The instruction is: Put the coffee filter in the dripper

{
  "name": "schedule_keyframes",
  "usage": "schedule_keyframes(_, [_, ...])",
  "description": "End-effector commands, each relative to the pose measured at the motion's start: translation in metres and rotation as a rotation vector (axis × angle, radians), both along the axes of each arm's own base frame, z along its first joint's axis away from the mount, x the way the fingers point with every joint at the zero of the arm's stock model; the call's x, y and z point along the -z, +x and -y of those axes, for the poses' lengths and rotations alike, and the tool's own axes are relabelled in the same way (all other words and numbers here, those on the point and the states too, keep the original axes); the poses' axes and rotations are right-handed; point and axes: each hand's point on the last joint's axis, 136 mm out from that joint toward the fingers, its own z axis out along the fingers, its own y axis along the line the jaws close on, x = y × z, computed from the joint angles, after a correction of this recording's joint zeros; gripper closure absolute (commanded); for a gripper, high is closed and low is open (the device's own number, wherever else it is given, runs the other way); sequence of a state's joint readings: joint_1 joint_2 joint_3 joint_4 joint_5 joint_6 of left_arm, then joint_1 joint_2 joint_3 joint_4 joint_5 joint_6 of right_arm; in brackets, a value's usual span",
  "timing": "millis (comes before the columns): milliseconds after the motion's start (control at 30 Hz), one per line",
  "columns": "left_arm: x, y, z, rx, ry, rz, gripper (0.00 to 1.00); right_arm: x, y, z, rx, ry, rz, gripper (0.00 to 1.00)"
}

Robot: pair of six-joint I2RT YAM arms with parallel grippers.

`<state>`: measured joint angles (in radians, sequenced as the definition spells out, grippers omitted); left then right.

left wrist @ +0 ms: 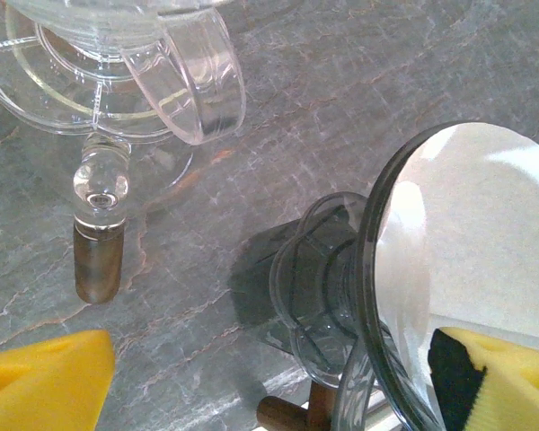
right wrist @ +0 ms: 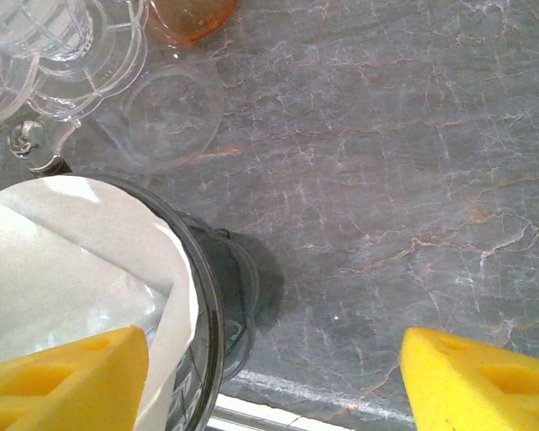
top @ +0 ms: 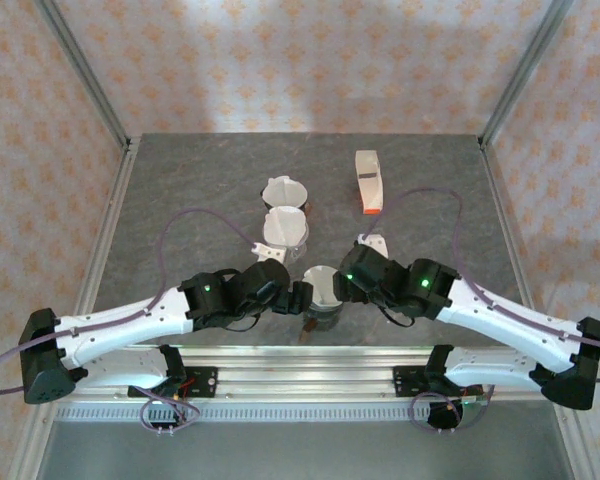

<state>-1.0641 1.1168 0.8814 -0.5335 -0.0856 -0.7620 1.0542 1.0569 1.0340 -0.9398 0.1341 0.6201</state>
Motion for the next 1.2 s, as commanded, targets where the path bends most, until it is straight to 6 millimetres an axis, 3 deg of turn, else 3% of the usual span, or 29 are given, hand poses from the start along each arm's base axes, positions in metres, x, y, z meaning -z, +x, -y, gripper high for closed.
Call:
schedule_keyframes(0, [-0.018,0.003,-0.008,-0.03,-0.033,0.031,0.07,-0.01,0.002,-0.003,0.003,0.032,0.034,0.26])
schedule_keyframes(267, [-0.055,0.001,-0.023,-0.06,-0.115,0.103,0.01,-0.025,0.004,-0.008,-0.013,0.093,0.08,0.26])
schedule_keyframes(367, [-0.07,0.004,-0.038,-0.087,-0.106,0.158,0.01,-0.037,0.007,-0.008,-0.018,0.13,0.125,0.26])
schedule_keyframes(533, [-0.105,0.02,-0.092,-0.241,-0.039,0.323,0.0,-0.054,0.014,0.003,0.021,0.158,0.217,0.26])
schedule_keyframes(667, [-0.118,0.036,-0.14,-0.383,-0.013,0.354,0.0,-0.059,0.018,0.022,0.078,0.185,0.304,0.25])
schedule_keyframes(833, [-0.107,0.063,-0.193,-0.56,0.084,0.362,0.0,-0.059,0.019,0.049,0.163,0.207,0.376,0.22])
schedule_keyframes(1033, [-0.077,0.098,-0.222,-0.721,0.084,0.368,0.0,-0.052,0.015,0.062,0.183,0.206,0.39,0.22])
schedule_keyframes(1167, [-0.069,0.116,-0.229,-0.729,0.106,0.431,0.0,-0.044,0.013,0.067,0.19,0.2,0.382,0.21])
